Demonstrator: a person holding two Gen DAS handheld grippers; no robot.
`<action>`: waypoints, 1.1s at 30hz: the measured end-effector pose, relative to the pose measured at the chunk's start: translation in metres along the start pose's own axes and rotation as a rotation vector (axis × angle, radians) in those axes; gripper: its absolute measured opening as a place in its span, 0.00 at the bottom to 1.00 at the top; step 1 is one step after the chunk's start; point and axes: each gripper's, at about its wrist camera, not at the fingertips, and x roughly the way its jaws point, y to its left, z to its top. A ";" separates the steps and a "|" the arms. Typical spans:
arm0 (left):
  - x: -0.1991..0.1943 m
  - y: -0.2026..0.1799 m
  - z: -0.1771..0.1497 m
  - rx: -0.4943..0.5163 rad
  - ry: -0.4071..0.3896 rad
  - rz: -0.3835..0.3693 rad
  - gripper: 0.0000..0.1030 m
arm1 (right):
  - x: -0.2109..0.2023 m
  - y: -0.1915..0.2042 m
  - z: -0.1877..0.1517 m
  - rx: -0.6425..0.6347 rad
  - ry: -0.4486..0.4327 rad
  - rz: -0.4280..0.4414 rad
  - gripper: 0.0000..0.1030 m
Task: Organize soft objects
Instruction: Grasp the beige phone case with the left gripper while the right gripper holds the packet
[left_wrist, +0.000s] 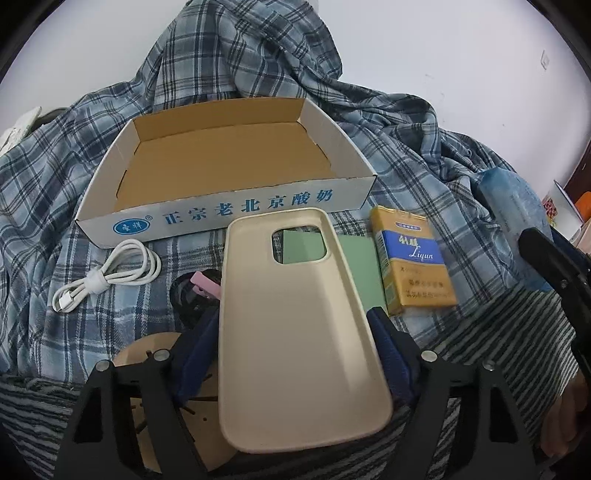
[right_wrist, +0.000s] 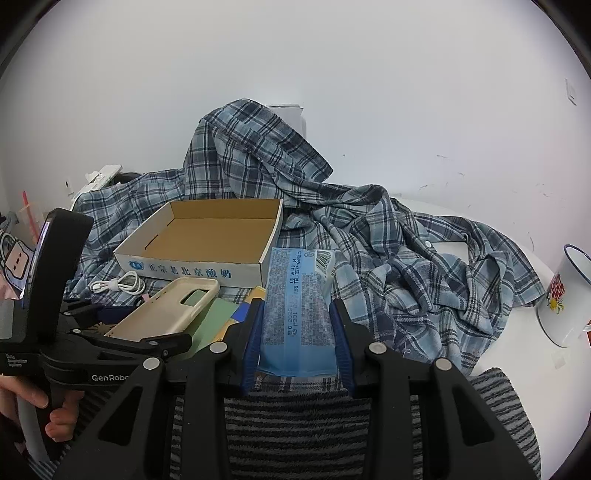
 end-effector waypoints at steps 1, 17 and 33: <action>0.001 -0.001 0.000 0.003 0.001 0.003 0.77 | 0.000 0.000 0.000 0.000 0.001 -0.001 0.33; -0.068 -0.013 -0.016 0.059 -0.365 -0.023 0.71 | -0.008 0.006 -0.002 -0.030 -0.047 0.006 0.33; -0.013 -0.032 -0.017 0.155 -0.050 -0.025 0.71 | -0.006 0.005 -0.002 -0.020 -0.034 0.011 0.34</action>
